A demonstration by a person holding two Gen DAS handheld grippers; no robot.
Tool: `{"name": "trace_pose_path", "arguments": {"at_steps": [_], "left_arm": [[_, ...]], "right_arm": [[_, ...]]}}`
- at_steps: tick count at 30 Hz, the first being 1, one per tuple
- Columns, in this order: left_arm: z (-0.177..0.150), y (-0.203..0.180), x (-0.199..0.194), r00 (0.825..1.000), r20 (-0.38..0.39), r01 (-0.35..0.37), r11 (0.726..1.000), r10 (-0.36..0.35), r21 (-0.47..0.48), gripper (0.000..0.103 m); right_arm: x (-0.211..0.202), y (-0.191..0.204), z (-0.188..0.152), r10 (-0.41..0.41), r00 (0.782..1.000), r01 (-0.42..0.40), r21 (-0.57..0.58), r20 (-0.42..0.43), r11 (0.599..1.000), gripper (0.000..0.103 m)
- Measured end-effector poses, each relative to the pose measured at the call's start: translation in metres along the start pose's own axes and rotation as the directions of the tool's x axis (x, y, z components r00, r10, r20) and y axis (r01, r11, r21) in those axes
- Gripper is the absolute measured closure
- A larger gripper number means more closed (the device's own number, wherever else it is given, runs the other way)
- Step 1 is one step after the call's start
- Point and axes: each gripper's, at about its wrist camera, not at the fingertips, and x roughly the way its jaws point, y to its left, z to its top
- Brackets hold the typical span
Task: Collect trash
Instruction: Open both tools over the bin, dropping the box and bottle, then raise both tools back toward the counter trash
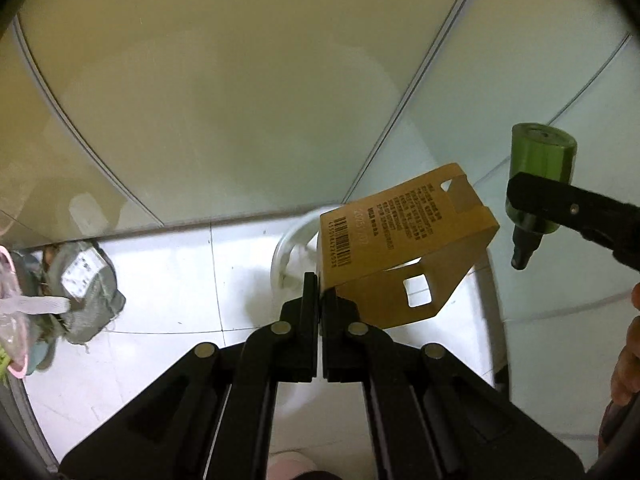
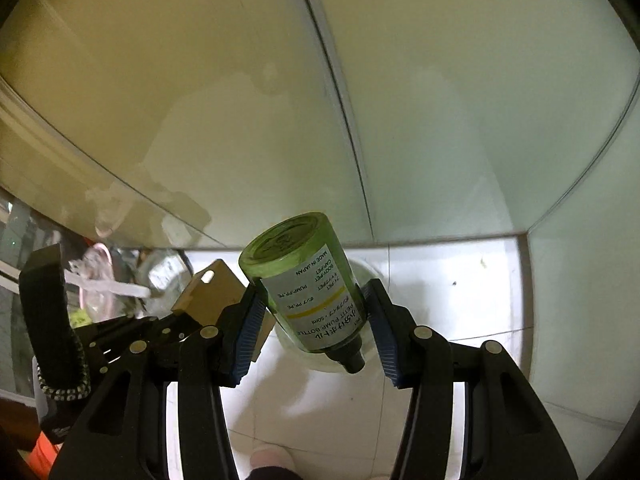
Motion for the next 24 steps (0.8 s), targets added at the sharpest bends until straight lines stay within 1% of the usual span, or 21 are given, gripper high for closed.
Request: {"name": "trace_pose_path", "arguments": {"at_steps": [1, 2, 6, 7, 8, 9, 10, 11, 13, 16, 18, 21, 24], "left_arm": [[-0.006, 0.005, 0.016, 1.0, -0.011, 0.001, 1.0, -0.001, 0.0, 0.103], [-0.008, 0.008, 0.024, 1.0, -0.015, 0.006, 1.0, -0.006, -0.004, 0.103], [-0.016, 0.017, 0.06, 0.999, -0.029, 0.034, 0.999, -0.034, -0.022, 0.102], [-0.015, 0.017, 0.067, 0.999, -0.035, 0.038, 0.999, -0.039, -0.02, 0.098], [-0.015, 0.018, 0.072, 0.999, -0.039, 0.034, 0.999, -0.034, -0.022, 0.09], [-0.014, 0.016, 0.074, 0.999, -0.042, 0.028, 0.999, -0.029, -0.026, 0.086], [-0.013, 0.017, 0.076, 0.999, -0.045, 0.027, 0.999, -0.028, -0.036, 0.077], [-0.013, 0.016, 0.075, 0.999, -0.043, 0.03, 0.999, -0.032, -0.044, 0.074], [-0.011, 0.015, 0.068, 0.999, -0.037, 0.035, 0.998, -0.037, -0.05, 0.073], [-0.006, 0.005, 0.048, 0.999, -0.039, 0.006, 1.0, -0.007, -0.023, 0.073], [-0.002, 0.0, 0.033, 0.999, -0.041, -0.003, 1.0, 0.003, -0.01, 0.073], [0.007, -0.005, -0.006, 0.999, -0.037, 0.002, 1.0, -0.002, -0.006, 0.073], [0.019, -0.014, -0.058, 1.0, -0.018, -0.001, 1.0, 0.001, -0.012, 0.073]], "right_arm": [[0.01, -0.002, -0.006, 0.005, 1.0, -0.005, -0.001, -0.006, 1.0, 0.055], [0.016, 0.0, -0.004, 0.01, 1.0, -0.01, -0.003, -0.011, 1.0, 0.055], [0.046, -0.002, -0.015, 0.011, 1.0, -0.012, -0.035, -0.015, 0.999, 0.055], [0.05, -0.004, -0.012, 0.01, 1.0, -0.01, -0.036, -0.018, 0.999, 0.055], [0.053, -0.005, -0.013, 0.01, 1.0, -0.011, -0.033, -0.022, 0.999, 0.054], [0.055, -0.006, -0.013, 0.012, 1.0, -0.013, -0.028, -0.027, 1.0, 0.052], [0.056, -0.008, -0.014, 0.011, 0.999, -0.012, -0.021, -0.032, 1.0, 0.051], [0.057, -0.011, -0.01, 0.011, 0.999, -0.012, -0.018, -0.037, 1.0, 0.05], [0.053, -0.011, -0.006, 0.013, 0.998, -0.013, -0.008, -0.055, 1.0, 0.05], [0.047, -0.012, -0.003, 0.007, 0.997, -0.007, 0.008, -0.073, 1.0, 0.05], [0.029, -0.011, 0.001, 0.0, 0.997, 0.001, 0.01, -0.078, 1.0, 0.05], [-0.005, -0.002, 0.011, -0.016, 0.997, 0.016, -0.001, -0.076, 1.0, 0.05], [-0.037, 0.009, 0.021, -0.024, 0.997, 0.023, -0.014, -0.068, 1.0, 0.05]]}}
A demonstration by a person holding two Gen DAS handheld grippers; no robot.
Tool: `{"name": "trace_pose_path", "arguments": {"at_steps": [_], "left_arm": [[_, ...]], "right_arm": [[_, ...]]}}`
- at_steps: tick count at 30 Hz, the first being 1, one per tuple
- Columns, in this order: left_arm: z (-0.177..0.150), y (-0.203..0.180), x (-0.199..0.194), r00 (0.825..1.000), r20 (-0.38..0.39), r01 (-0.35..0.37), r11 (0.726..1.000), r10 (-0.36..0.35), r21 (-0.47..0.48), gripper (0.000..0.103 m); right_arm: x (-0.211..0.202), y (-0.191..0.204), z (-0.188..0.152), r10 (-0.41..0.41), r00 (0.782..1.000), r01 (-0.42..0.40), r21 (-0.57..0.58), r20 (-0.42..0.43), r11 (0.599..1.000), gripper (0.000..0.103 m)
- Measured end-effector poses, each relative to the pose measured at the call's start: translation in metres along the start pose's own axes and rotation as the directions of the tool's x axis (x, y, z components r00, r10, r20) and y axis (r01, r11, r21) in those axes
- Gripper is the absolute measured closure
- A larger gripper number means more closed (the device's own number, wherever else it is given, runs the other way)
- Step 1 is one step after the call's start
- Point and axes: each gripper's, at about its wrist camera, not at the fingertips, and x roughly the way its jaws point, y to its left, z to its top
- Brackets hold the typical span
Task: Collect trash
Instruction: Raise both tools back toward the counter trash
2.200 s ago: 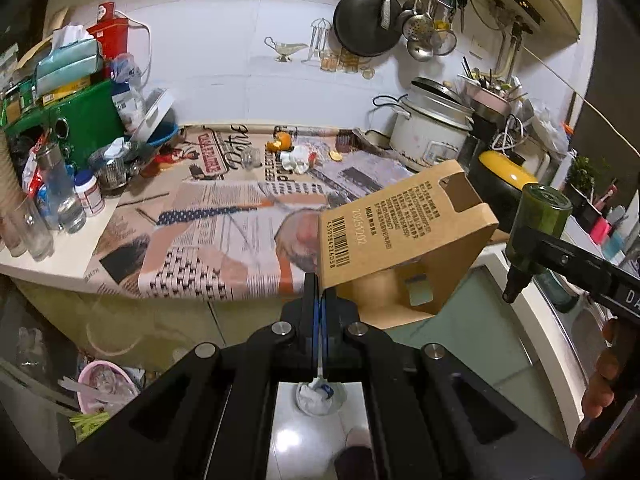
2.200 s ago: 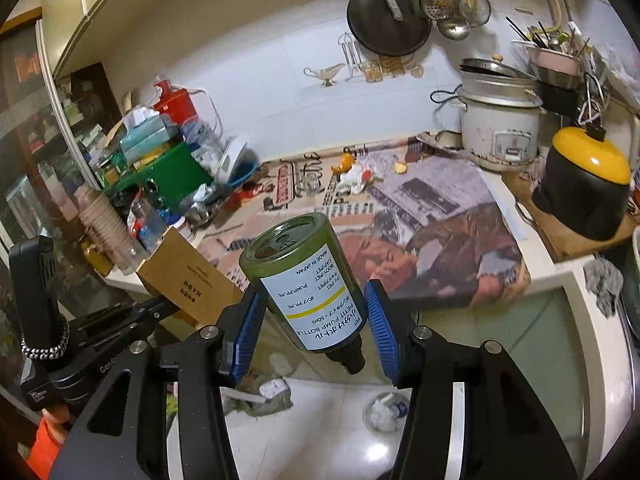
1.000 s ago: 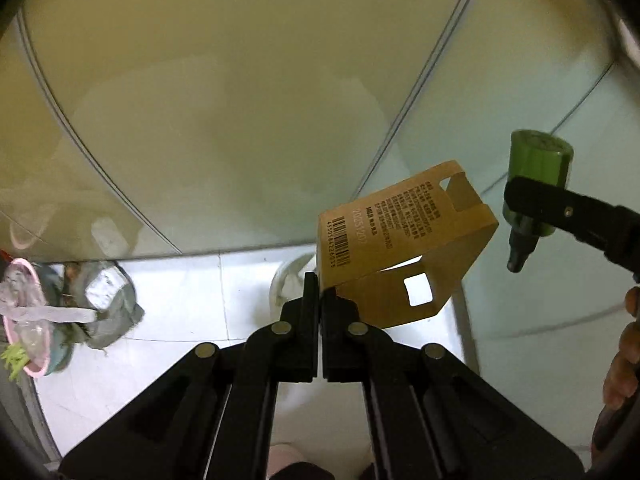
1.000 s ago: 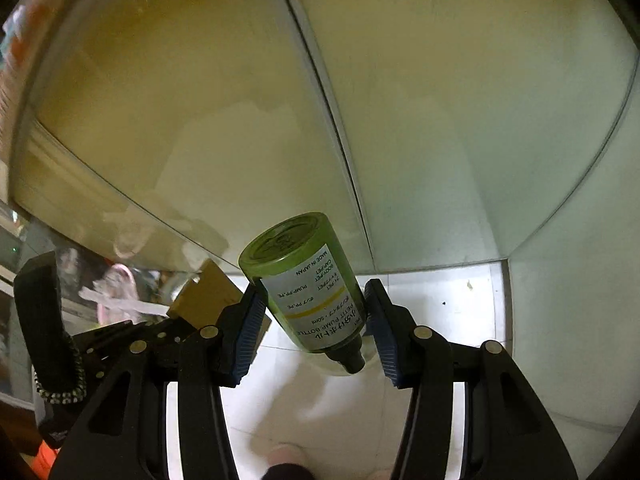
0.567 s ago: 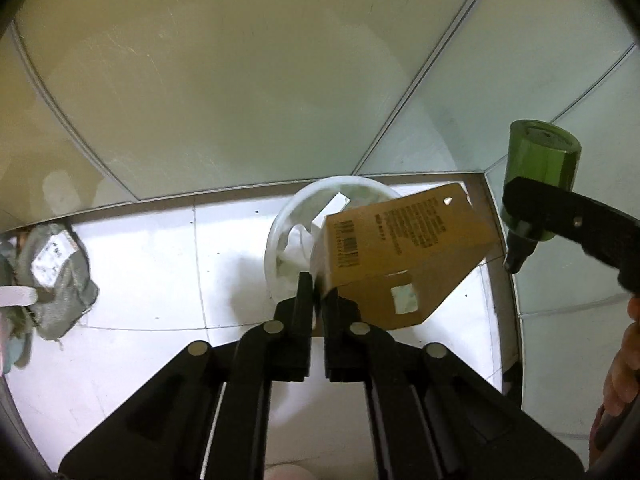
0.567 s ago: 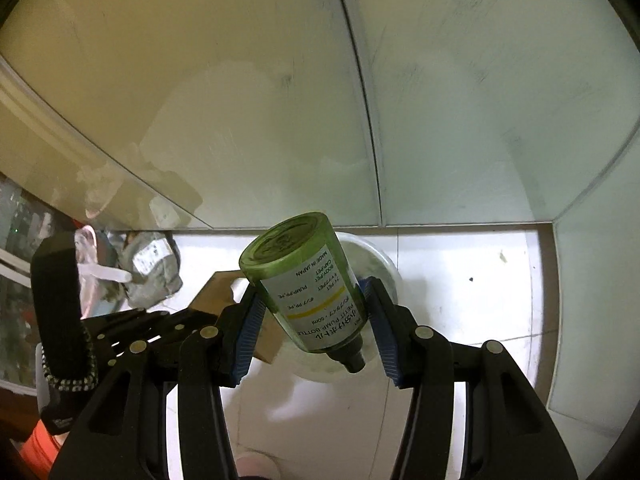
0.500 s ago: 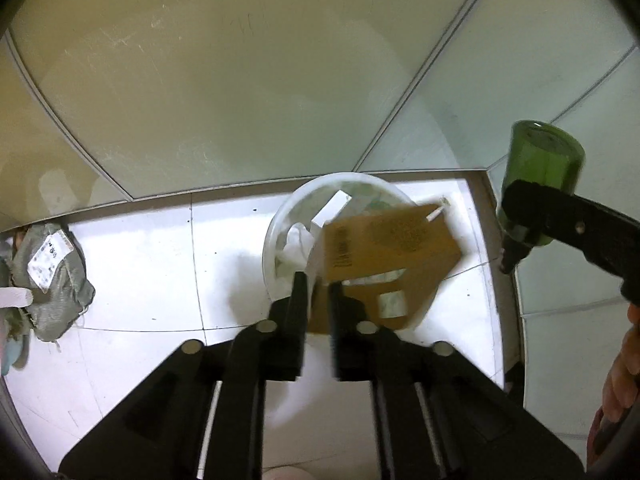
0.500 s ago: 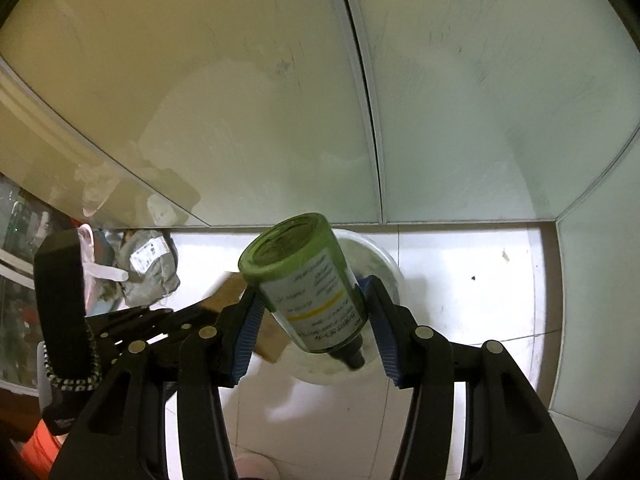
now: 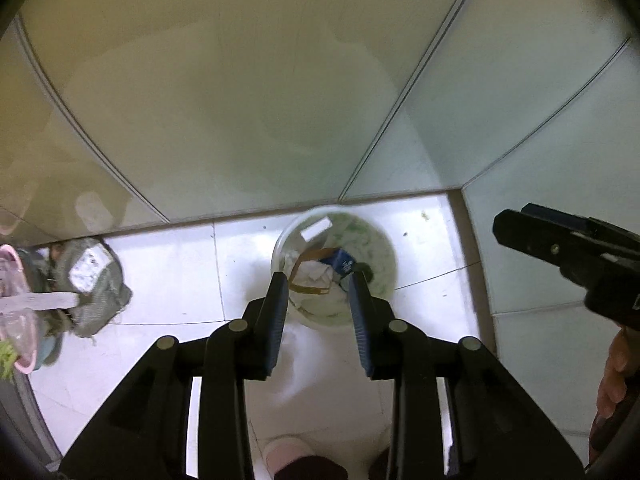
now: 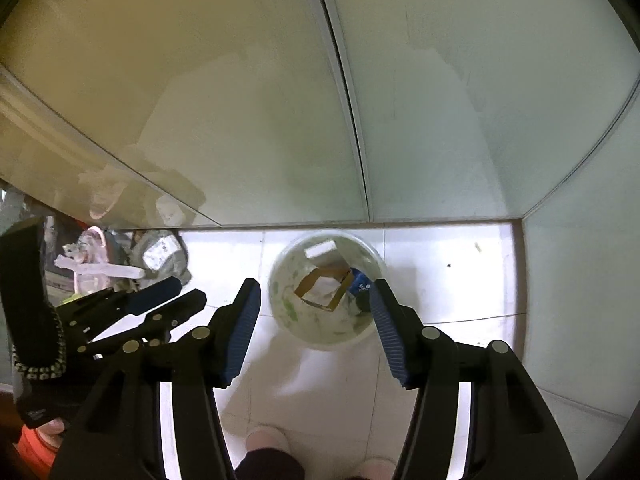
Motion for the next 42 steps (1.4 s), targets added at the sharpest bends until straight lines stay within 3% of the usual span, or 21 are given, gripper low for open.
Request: {"name": "trace_pose_path", "arguments": {"at_steps": [10, 13, 20, 23, 27, 29, 33, 35, 38, 42], "left_arm": [[0.053, -0.035, -0.219, 0.992, 0.125, 0.005, 1.0, -0.003, -0.014, 0.073], [0.068, -0.046, -0.286, 0.984, 0.179, -0.009, 1.0, 0.007, 0.011, 0.068], [0.1, -0.064, -0.432, 0.945, 0.328, -0.033, 0.996, 0.004, 0.083, 0.063], [0.11, -0.073, -0.492, 0.913, 0.408, -0.038, 0.993, -0.012, 0.113, 0.059], [0.117, -0.071, -0.548, 0.874, 0.484, -0.038, 0.987, -0.042, 0.154, 0.055], [0.116, -0.072, -0.568, 0.854, 0.517, -0.028, 0.986, -0.062, 0.164, 0.041], [0.12, -0.073, -0.595, 0.825, 0.561, -0.034, 0.983, -0.073, 0.179, 0.028], [0.122, -0.072, -0.604, 0.812, 0.581, -0.046, 0.986, -0.057, 0.161, 0.008], [0.129, -0.068, -0.613, 0.786, 0.618, -0.058, 0.99, -0.035, 0.13, 0.005], [0.158, -0.066, -0.611, 0.769, 0.639, -0.08, 0.992, -0.002, 0.099, 0.005]], "right_arm": [[-0.184, 0.054, 0.045, 0.003, 0.996, 0.003, -0.061, 0.093, 0.998, 0.05], [-0.248, 0.071, 0.058, 0.007, 0.99, 0.004, -0.071, 0.142, 0.997, 0.05], [-0.386, 0.103, 0.078, 0.005, 0.957, 0.014, -0.064, 0.289, 0.998, 0.05], [-0.429, 0.118, 0.076, -0.008, 0.934, 0.028, -0.05, 0.358, 0.998, 0.045], [-0.471, 0.141, 0.074, -0.053, 0.888, 0.071, -0.022, 0.456, 0.997, 0.039], [-0.492, 0.147, 0.071, -0.067, 0.861, 0.084, -0.011, 0.505, 0.996, 0.036], [-0.517, 0.163, 0.073, -0.097, 0.809, 0.117, 0.004, 0.58, 0.993, 0.022], [-0.527, 0.166, 0.077, -0.112, 0.788, 0.133, 0.009, 0.606, 0.991, 0.013], [-0.536, 0.168, 0.084, -0.123, 0.762, 0.15, 0.012, 0.635, 0.989, 0.008], [-0.537, 0.163, 0.103, -0.115, 0.742, 0.158, -0.005, 0.66, 0.987, 0.007]]}}
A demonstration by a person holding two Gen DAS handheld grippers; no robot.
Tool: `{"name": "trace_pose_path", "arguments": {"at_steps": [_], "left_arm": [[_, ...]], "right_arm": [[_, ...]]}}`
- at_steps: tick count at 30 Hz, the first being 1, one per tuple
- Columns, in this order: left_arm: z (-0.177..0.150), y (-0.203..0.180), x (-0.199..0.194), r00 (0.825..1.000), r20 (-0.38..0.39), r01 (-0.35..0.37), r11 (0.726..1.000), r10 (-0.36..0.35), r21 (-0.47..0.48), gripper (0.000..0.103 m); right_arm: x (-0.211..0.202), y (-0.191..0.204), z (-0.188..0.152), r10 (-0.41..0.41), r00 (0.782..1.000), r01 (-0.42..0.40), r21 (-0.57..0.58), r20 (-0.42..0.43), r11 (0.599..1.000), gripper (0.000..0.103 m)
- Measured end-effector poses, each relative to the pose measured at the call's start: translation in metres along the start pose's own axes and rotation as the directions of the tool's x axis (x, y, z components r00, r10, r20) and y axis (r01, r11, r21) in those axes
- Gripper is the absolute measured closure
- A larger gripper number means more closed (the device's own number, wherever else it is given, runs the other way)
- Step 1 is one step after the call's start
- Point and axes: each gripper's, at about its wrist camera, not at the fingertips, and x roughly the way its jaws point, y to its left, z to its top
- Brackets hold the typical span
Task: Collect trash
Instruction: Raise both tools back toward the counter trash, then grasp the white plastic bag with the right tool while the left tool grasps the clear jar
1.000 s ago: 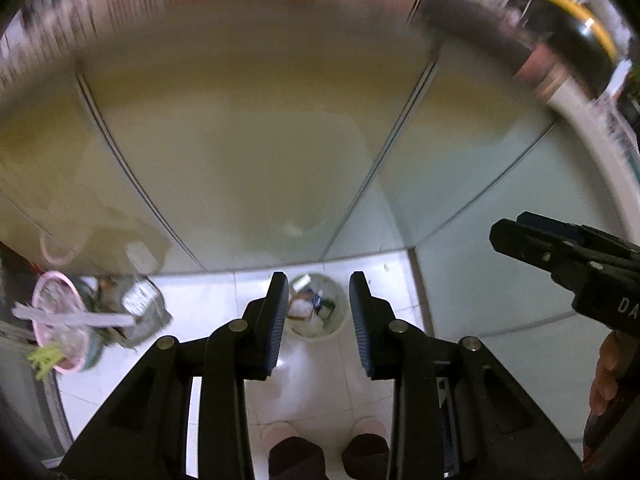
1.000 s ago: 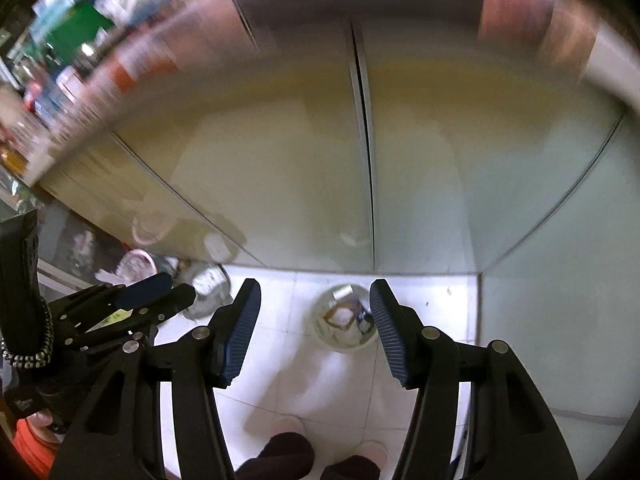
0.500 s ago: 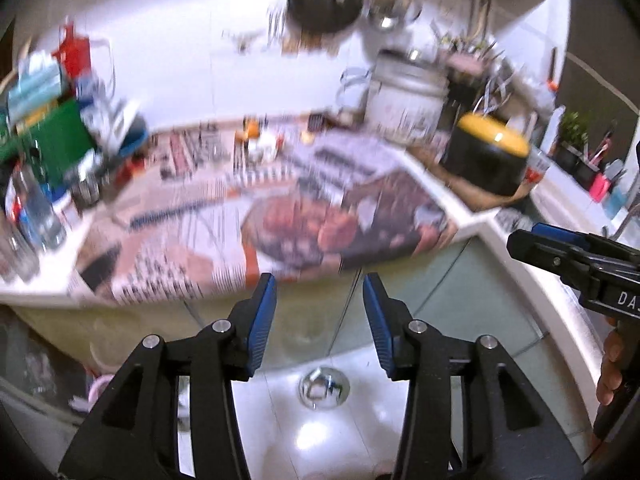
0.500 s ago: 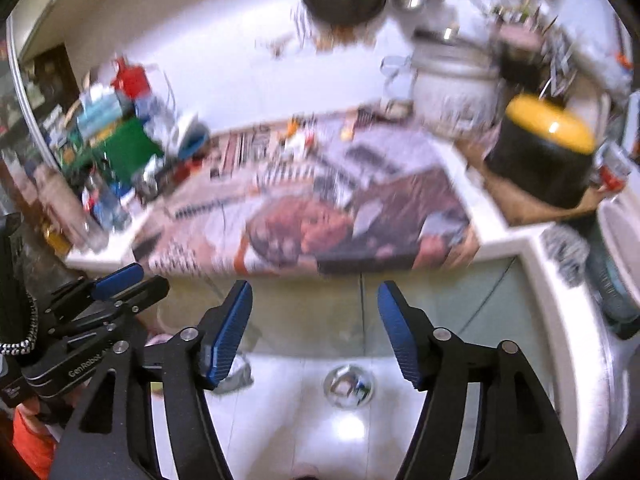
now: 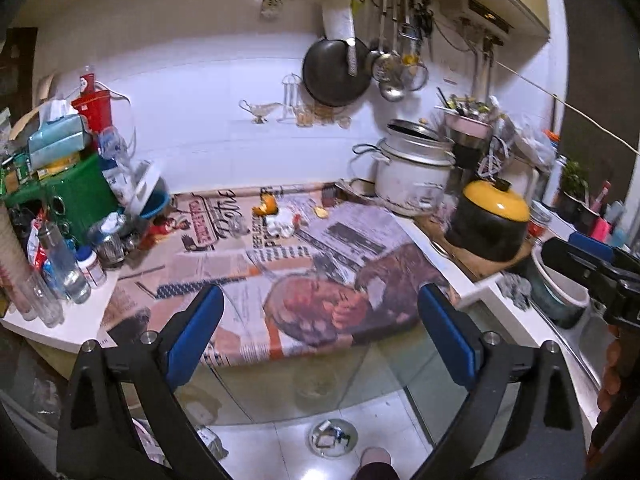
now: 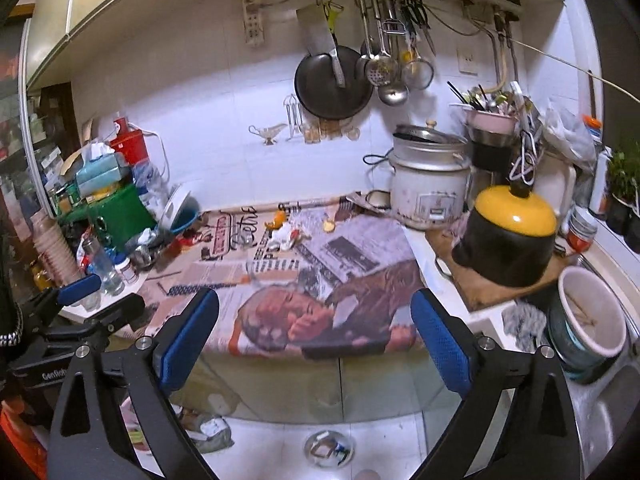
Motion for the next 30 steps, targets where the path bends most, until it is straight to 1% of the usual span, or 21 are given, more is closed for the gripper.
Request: {"name": "trace_pose_path", "arguments": {"at_steps": [4, 9, 12, 14, 16, 18, 20, 24, 28, 30], "left_arm": [[0.019, 0.003, 0.029, 0.999, 0.015, -0.047, 0.998, 0.047, -0.037, 0.005], [0.049, 0.003, 0.075, 0.997, 0.003, -0.083, 0.992, 0.083, -0.095, 0.005], [0.066, 0.001, 0.103, 0.99, -0.004, -0.141, 0.983, 0.141, -0.121, 0.005], [0.075, 0.002, 0.118, 0.984, -0.01, -0.175, 0.973, 0.175, -0.154, 0.005], [0.081, 0.004, 0.133, 0.979, -0.015, -0.201, 0.961, 0.202, -0.189, 0.005], [0.083, 0.007, 0.147, 0.972, -0.031, -0.233, 0.95, 0.232, -0.208, 0.005], [0.087, 0.01, 0.161, 0.964, -0.06, -0.265, 0.942, 0.258, -0.206, 0.005], [0.09, 0.02, 0.179, 0.948, -0.086, -0.317, 0.926, 0.305, -0.206, 0.005], [0.095, 0.046, 0.21, 0.938, -0.127, -0.343, 0.915, 0.322, -0.214, 0.005], [0.096, 0.061, 0.226, 0.937, -0.143, -0.343, 0.914, 0.317, -0.218, 0.005]], "right_arm": [[0.03, -0.012, 0.02, 0.041, 0.999, -0.041, -0.017, 0.009, 0.999, 0.007], [0.07, -0.029, 0.05, 0.095, 0.995, -0.095, -0.048, 0.002, 0.994, 0.007], [0.091, -0.042, 0.069, 0.133, 0.991, -0.133, -0.071, -0.007, 0.989, 0.007], [0.11, -0.052, 0.084, 0.163, 0.986, -0.165, -0.098, -0.025, 0.981, 0.007], [0.126, -0.06, 0.091, 0.182, 0.983, -0.185, -0.12, -0.034, 0.975, 0.007], [0.141, -0.066, 0.095, 0.19, 0.981, -0.194, -0.13, -0.043, 0.972, 0.007], [0.161, -0.071, 0.099, 0.198, 0.977, -0.206, -0.125, -0.074, 0.97, 0.007], [0.192, -0.075, 0.102, 0.247, 0.961, -0.258, -0.085, -0.124, 0.962, 0.007], [0.232, -0.066, 0.106, 0.25, 0.952, -0.265, -0.066, -0.176, 0.962, 0.007], [0.249, -0.062, 0.108, 0.244, 0.95, -0.26, -0.062, -0.194, 0.964, 0.007]]}}
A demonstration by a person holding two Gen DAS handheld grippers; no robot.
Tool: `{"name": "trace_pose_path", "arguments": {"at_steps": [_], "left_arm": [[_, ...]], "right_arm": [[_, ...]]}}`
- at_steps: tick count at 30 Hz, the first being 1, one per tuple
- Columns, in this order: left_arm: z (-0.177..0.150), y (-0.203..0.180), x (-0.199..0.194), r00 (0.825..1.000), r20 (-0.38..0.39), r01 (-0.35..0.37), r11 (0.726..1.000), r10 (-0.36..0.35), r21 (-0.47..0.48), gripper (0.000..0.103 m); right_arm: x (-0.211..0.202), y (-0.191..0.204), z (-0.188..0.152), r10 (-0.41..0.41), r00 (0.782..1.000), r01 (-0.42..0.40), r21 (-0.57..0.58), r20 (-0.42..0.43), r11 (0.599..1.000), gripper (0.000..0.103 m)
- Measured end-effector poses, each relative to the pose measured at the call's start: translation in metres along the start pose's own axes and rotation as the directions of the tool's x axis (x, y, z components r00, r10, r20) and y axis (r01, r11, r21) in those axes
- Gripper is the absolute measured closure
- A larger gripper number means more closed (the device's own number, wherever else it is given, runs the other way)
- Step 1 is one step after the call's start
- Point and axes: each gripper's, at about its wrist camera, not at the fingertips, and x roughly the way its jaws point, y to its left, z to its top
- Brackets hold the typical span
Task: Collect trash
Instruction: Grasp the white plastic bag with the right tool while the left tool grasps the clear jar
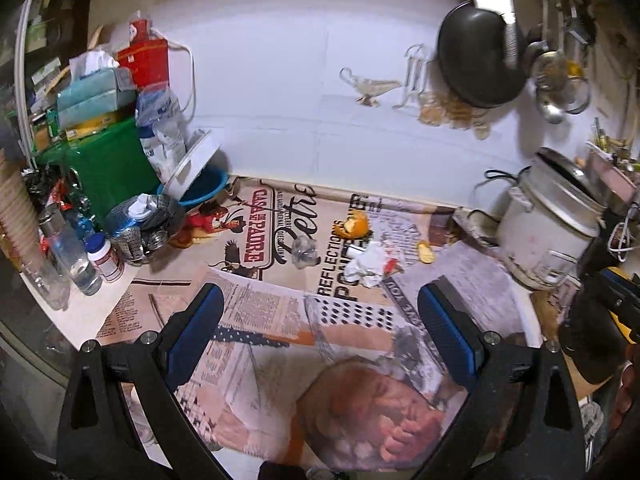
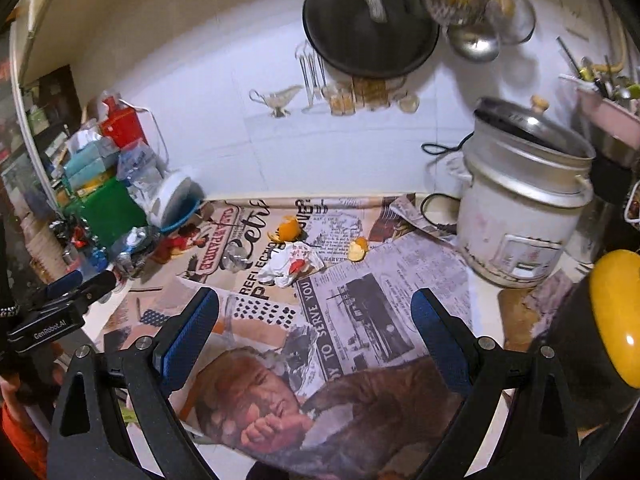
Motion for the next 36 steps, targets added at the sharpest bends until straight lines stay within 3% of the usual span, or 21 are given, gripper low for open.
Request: {"name": "trace_pose_path", "arguments": {"at_steps": [10, 23, 26, 28, 30, 31, 36], "left_arm": [[0.044, 0.042, 0.119, 0.993, -0.108, 0.054, 0.998, -0.049, 0.042, 0.005], [0.046, 0.081, 0.247, 0.951, -0.293, 0.119, 0.991, -0.097, 0.059, 0.005], [0.04, 0.084, 0.264, 0.939, -0.324, 0.141, 0.988, -0.115, 0.056, 0.005], [0.037, 0.083, 0.274, 0.93, -0.342, 0.164, 0.985, -0.136, 0.055, 0.006], [0.036, 0.081, 0.281, 0.924, -0.351, 0.181, 0.982, -0.151, 0.053, 0.009], [0.036, 0.079, 0.286, 0.92, -0.357, 0.191, 0.98, -0.16, 0.052, 0.009], [0.034, 0.066, 0.305, 0.906, -0.376, 0.227, 0.973, -0.193, 0.05, 0.012]], "right_arm": [[0.12, 0.016, 0.024, -0.02, 0.988, 0.038, 0.116, -0.154, 0.993, 0.007], [0.287, 0.022, 0.014, 0.003, 0.942, 0.11, 0.316, -0.337, 0.942, 0.011], [0.309, 0.023, 0.009, 0.009, 0.931, 0.128, 0.351, -0.364, 0.928, 0.019], [0.319, 0.026, 0.006, 0.022, 0.922, 0.126, 0.354, -0.386, 0.927, 0.029], [0.327, 0.028, 0.001, 0.034, 0.911, 0.123, 0.35, -0.412, 0.929, 0.045], [0.328, 0.029, -0.002, 0.038, 0.907, 0.12, 0.344, -0.419, 0.931, 0.046], [0.32, 0.028, 0.001, 0.046, 0.917, 0.099, 0.337, -0.397, 0.937, 0.068]]}}
